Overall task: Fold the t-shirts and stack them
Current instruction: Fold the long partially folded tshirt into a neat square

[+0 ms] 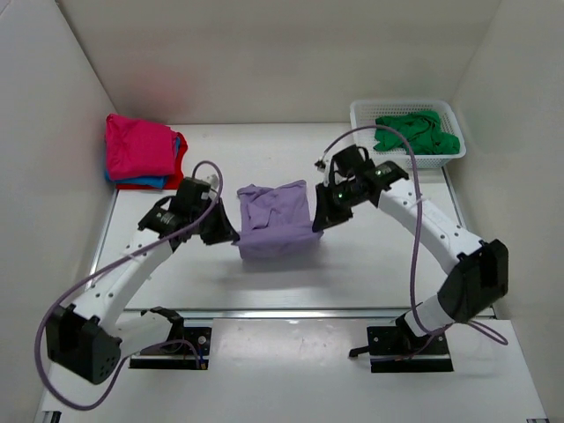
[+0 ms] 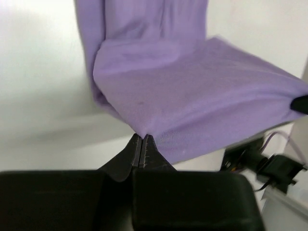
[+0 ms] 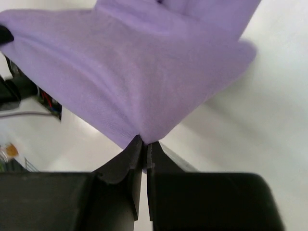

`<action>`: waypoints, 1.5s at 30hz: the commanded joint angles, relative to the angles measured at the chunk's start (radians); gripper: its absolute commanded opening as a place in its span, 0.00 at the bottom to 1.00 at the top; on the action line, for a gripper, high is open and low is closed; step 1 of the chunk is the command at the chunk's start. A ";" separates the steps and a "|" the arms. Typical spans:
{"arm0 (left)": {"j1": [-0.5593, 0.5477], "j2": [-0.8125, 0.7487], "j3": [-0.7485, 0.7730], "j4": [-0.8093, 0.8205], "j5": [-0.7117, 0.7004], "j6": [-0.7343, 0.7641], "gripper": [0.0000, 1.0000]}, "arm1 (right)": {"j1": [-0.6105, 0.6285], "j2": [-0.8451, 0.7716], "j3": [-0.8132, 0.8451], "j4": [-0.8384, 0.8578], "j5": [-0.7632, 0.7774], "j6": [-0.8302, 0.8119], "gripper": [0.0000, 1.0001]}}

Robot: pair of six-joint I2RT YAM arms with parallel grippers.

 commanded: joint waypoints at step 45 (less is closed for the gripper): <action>0.266 0.957 0.566 0.853 0.090 -0.157 0.68 | -0.327 1.217 1.445 0.005 -0.081 -0.042 0.00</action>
